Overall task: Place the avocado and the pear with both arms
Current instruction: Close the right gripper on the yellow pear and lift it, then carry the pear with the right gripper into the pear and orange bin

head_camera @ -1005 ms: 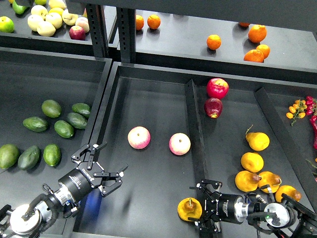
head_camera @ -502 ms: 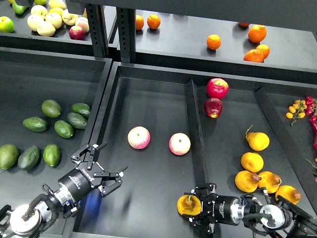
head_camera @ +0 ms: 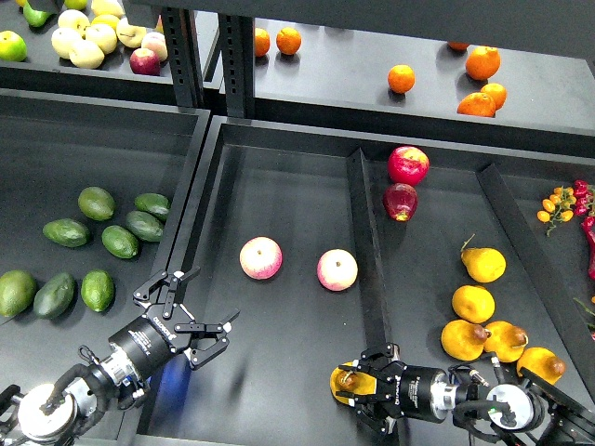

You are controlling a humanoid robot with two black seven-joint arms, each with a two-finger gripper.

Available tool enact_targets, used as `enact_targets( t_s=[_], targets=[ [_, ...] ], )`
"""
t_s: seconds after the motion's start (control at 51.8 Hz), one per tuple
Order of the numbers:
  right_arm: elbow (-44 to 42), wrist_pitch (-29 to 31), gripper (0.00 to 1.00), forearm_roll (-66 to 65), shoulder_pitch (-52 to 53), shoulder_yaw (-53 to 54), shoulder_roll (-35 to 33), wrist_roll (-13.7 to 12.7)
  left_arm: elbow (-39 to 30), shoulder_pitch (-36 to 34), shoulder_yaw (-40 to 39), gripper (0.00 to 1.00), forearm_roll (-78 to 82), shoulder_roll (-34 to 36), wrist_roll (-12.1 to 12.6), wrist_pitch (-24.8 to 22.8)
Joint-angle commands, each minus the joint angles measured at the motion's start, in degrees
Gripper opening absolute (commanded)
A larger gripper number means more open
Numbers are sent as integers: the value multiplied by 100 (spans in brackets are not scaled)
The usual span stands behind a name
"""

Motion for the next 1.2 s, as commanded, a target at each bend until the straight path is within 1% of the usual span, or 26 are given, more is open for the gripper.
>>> enact_targets(
  t_s=[0.0, 0.193, 0.309, 0.56, 0.715, 0.869, 1.178],
  targets=[
    [112, 101, 7, 117, -2, 100, -4, 0, 17, 0, -2, 99, 0, 0, 0, 0],
    [393, 48, 7, 144, 7, 355, -75, 0, 18, 0, -2, 99, 0, 0, 0, 0],
    [534, 48, 7, 135, 7, 803, -303, 0, 18, 0, -1, 99, 0, 0, 0, 0],
    [649, 118, 8, 258, -107, 926, -1454, 0, 70, 0, 7, 99, 0, 0, 0, 0],
    [613, 329, 8, 355, -362, 926, -1832, 0, 79, 0, 16, 99, 0, 0, 0, 0],
    [508, 422, 9, 311, -679, 918, -1894, 0, 88, 0, 16, 99, 0, 0, 0, 0],
    [-221, 422, 11, 276, -784, 909, -1833, 0, 97, 9, 16, 99, 0, 0, 0, 0]
  ],
)
